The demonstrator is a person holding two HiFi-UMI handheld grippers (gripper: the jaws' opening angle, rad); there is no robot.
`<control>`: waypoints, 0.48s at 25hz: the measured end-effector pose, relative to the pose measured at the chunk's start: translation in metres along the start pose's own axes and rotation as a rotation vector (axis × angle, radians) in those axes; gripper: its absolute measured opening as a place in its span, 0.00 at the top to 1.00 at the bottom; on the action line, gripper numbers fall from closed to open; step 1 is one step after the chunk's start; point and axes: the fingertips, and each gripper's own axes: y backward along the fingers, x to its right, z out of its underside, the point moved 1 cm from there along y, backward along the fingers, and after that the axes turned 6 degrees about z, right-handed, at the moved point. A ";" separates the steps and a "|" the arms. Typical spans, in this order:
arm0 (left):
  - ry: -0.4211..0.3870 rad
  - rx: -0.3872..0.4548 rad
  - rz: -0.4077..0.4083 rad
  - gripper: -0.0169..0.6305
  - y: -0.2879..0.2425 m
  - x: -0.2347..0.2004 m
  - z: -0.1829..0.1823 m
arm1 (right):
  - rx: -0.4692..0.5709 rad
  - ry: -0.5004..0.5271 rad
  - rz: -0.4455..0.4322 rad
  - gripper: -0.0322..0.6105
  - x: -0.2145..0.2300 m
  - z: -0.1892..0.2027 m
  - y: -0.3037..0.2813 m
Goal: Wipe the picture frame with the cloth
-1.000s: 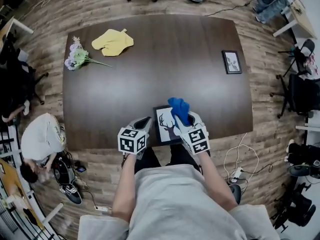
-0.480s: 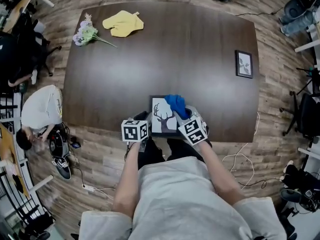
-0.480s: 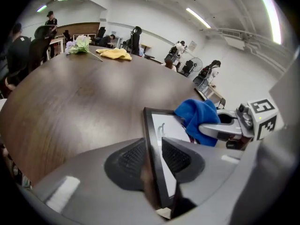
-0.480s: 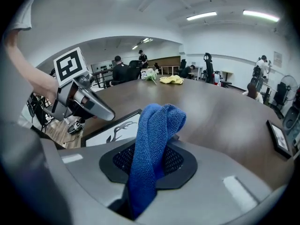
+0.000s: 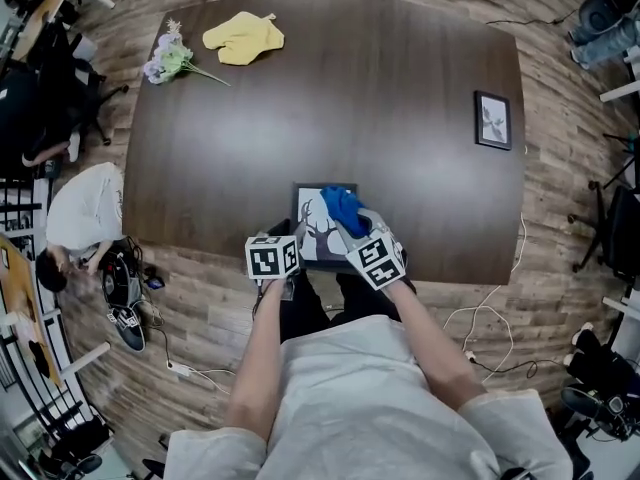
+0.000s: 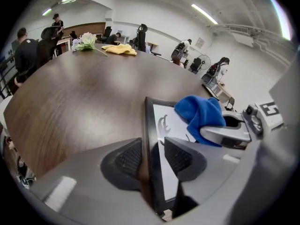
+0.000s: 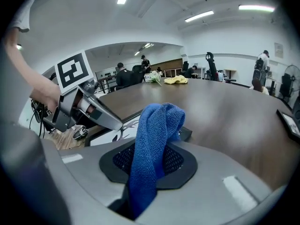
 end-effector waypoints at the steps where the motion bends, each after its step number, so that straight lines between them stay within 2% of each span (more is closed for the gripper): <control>1: -0.001 0.002 -0.011 0.67 0.000 -0.001 0.001 | 0.008 -0.010 -0.008 0.82 0.000 0.000 0.000; 4: -0.012 -0.002 -0.034 0.67 -0.003 0.003 0.002 | 0.025 -0.028 -0.015 0.82 0.002 -0.004 0.003; 6: -0.005 0.003 -0.048 0.72 -0.003 0.005 0.003 | 0.026 -0.033 -0.014 0.82 0.002 -0.004 0.004; 12: 0.023 0.032 -0.075 0.76 0.000 0.001 0.000 | 0.014 -0.036 -0.019 0.82 -0.004 0.002 -0.002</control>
